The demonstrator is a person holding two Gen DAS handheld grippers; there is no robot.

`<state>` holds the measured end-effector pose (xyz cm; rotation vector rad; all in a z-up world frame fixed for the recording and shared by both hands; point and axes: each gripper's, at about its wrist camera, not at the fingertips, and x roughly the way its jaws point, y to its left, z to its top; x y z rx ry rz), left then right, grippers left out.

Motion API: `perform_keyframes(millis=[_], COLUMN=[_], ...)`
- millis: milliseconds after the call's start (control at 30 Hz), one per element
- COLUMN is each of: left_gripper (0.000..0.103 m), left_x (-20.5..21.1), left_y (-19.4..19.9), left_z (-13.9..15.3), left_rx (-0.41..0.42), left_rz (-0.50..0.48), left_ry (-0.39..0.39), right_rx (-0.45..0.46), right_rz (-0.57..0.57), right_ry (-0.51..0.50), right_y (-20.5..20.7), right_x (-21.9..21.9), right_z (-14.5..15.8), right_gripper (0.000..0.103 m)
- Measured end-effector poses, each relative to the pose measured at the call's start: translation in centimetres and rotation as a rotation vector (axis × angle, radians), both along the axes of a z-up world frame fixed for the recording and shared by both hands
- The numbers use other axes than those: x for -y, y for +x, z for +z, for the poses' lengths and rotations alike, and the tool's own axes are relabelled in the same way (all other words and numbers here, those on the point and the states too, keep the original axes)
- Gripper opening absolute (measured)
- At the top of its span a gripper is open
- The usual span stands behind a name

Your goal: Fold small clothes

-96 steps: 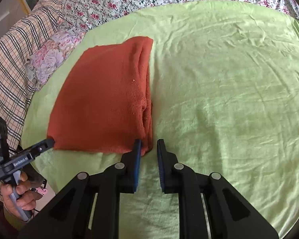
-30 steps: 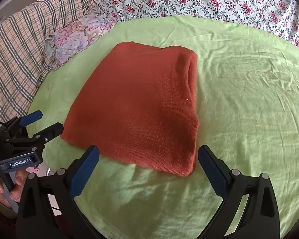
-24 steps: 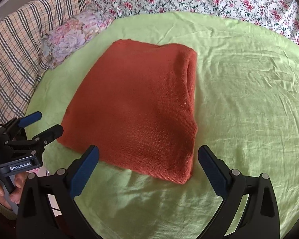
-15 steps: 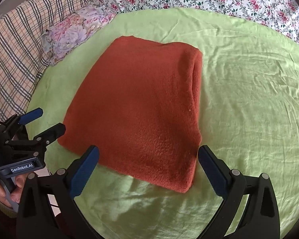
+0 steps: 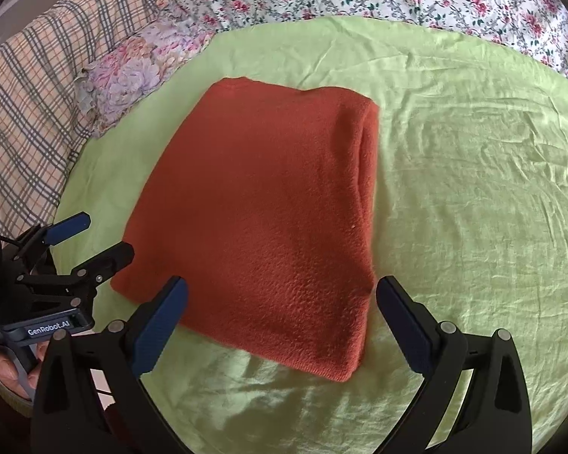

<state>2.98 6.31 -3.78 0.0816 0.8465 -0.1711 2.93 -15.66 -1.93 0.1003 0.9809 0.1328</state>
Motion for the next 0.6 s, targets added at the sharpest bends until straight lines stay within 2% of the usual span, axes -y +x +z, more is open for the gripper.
perform_keyframes(millis=[333,600], left_gripper=[0.094,0.094], left_x=[-0.7,-0.9], left_y=[1.5,1.9], left_z=[-0.1,0.2], left_rx=[-0.047,-0.057], left_rz=[0.039,0.069], left_ry=[-0.044,-0.035], right_rx=[-0.029,-0.042], right_rz=[-0.017,0.01], right_ry=[0.032,0.072], right_y=[2.4,3.6], right_x=[0.8,0.6], right_z=[-0.4,-0.7], right_gripper=[0.1,0.1])
